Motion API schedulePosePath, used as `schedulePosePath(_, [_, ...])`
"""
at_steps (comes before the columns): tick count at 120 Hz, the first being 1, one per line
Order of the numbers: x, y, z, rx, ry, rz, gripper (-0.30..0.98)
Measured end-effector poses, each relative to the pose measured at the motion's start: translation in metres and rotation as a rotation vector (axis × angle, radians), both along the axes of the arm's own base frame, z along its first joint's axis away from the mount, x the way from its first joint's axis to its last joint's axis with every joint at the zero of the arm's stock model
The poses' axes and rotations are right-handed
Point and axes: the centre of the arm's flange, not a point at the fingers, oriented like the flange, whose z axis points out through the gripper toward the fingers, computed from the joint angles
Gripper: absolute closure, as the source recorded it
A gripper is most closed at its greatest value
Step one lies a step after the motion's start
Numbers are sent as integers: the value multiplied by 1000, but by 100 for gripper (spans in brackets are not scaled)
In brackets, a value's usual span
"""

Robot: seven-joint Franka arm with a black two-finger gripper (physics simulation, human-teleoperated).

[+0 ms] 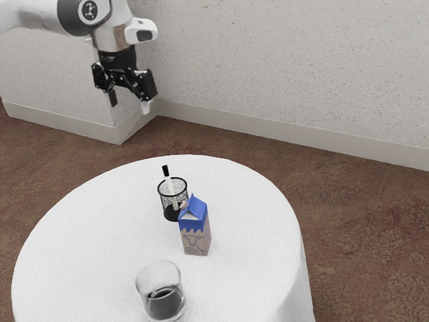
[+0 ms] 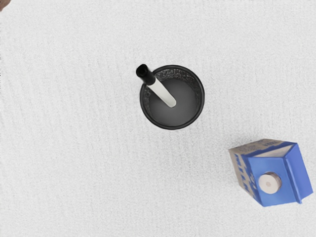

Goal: Take the marker out of the pen holder and place it to the left of the pen holder.

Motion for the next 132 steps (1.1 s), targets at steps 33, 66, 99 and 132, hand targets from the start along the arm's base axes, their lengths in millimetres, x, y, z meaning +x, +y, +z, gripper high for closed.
schedulePosePath(33, [41,-4,-49,-27,68,22,0])
schedulePosePath(66, [99,34,-179,-95,237,162,0])
schedulePosePath(99, [106,69,-222,-209,381,276,0])
schedulePosePath(132, [126,82,-252,-305,291,326,0])
